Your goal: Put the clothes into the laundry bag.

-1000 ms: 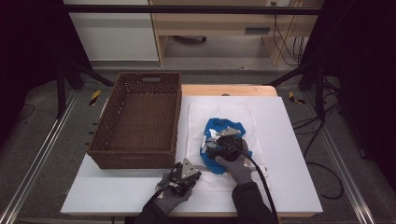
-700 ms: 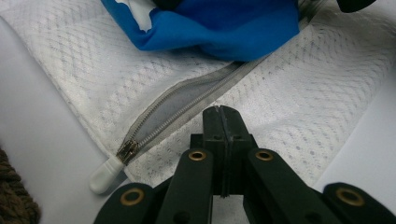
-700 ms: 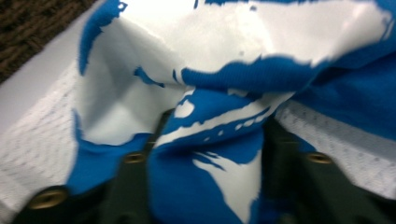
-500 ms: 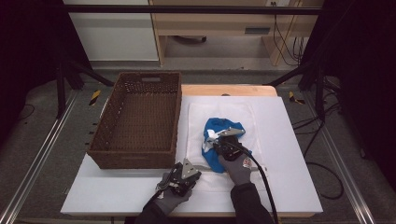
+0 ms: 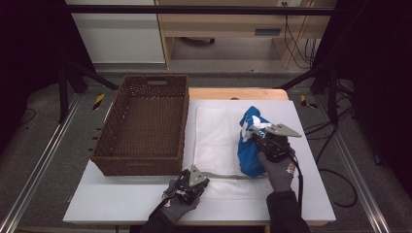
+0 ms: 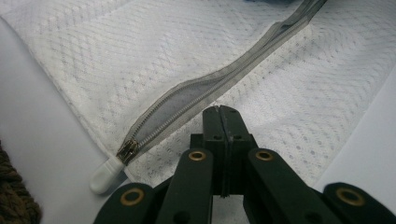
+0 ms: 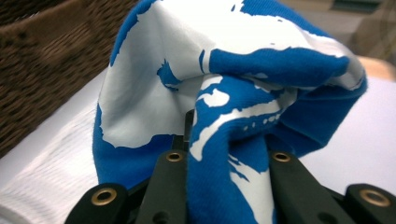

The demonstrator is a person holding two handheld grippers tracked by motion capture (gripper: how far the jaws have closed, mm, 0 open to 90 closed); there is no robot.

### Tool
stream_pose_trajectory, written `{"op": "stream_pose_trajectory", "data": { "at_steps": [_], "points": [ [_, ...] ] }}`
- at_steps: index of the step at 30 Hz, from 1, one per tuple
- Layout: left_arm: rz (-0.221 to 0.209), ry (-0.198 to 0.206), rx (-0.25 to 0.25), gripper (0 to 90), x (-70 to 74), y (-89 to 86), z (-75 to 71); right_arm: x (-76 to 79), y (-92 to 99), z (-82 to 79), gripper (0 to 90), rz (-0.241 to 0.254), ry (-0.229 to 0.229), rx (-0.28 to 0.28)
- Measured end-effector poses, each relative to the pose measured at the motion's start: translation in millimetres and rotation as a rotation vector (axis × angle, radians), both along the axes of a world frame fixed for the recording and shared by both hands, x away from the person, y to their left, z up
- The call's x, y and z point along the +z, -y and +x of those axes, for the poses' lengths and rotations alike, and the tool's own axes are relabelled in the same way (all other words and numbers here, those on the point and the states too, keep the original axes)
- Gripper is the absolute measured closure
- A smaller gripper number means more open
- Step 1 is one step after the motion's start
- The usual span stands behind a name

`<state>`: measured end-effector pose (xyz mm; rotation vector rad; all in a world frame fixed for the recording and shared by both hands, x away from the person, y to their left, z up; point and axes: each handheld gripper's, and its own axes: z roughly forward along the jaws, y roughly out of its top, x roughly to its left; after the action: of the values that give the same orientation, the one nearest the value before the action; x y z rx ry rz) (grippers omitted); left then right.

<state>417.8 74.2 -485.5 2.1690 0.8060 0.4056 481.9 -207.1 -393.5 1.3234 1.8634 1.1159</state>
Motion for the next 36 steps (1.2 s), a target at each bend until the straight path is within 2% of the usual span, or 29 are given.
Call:
{"op": "stream_pose_trajectory", "data": {
  "at_steps": [2,4,5,9,13,14,15,18,21,26,28,29,31,32,34,36],
  "points": [
    [0.001,0.0,0.0,89.8,0.0,0.0,0.0,3.6,6.6,-1.7,78.6,0.0,0.008,-0.015],
    [0.002,0.001,-0.001,89.8,0.0,0.0,0.0,12.4,26.1,-6.2,78.5,-0.007,0.024,-0.052],
    [0.002,0.001,-0.001,89.8,0.0,0.0,0.0,12.4,26.1,-6.2,78.5,-0.007,0.024,-0.052],
    [0.001,0.0,0.0,89.8,0.1,0.0,0.1,13.1,48.0,-8.7,78.3,-0.021,0.016,-0.091],
    [0.002,0.001,0.0,89.8,0.1,0.2,0.0,-5.5,62.3,-5.2,78.0,-0.036,-0.033,-0.117],
    [0.002,0.001,0.0,89.8,0.1,0.2,0.1,-19.9,66.8,-2.6,77.5,-0.045,-0.067,-0.125],
    [0.002,0.001,0.0,89.8,0.1,0.2,0.1,-19.9,66.8,-2.6,77.5,-0.045,-0.067,-0.125],
    [0.002,0.0,0.0,89.8,0.2,0.1,0.2,-41.7,72.0,1.3,76.7,-0.057,-0.12,-0.136],
    [0.005,0.002,0.0,89.7,0.3,0.4,0.0,-56.1,74.6,2.9,75.4,-0.047,-0.156,-0.142],
    [0.005,0.003,0.003,89.6,0.3,0.8,0.0,-76.5,72.0,5.0,68.1,-0.046,-0.2,-0.139],
    [0.005,0.003,0.002,89.6,0.3,0.8,0.0,-78.9,72.4,4.8,66.4,-0.042,-0.194,-0.143],
    [0.005,0.003,0.002,89.4,0.3,0.8,0.1,-80.7,73.1,4.6,61.3,-0.037,-0.186,-0.147],
    [0.002,0.002,0.003,89.0,0.4,0.9,0.4,-80.4,73.6,4.2,58.8,-0.037,-0.185,-0.149],
    [0.005,-0.002,0.004,88.7,0.9,1.0,0.5,-77.5,74.2,2.1,53.3,-0.033,-0.18,-0.149],
    [0.0,-0.003,0.002,88.2,0.8,1.1,0.6,-75.2,75.1,0.2,51.0,-0.03,-0.163,-0.145],
    [0.003,-0.004,0.003,87.0,1.4,1.5,0.7,-68.3,76.5,-5.5,47.6,-0.005,-0.126,-0.135]
  ]
}}
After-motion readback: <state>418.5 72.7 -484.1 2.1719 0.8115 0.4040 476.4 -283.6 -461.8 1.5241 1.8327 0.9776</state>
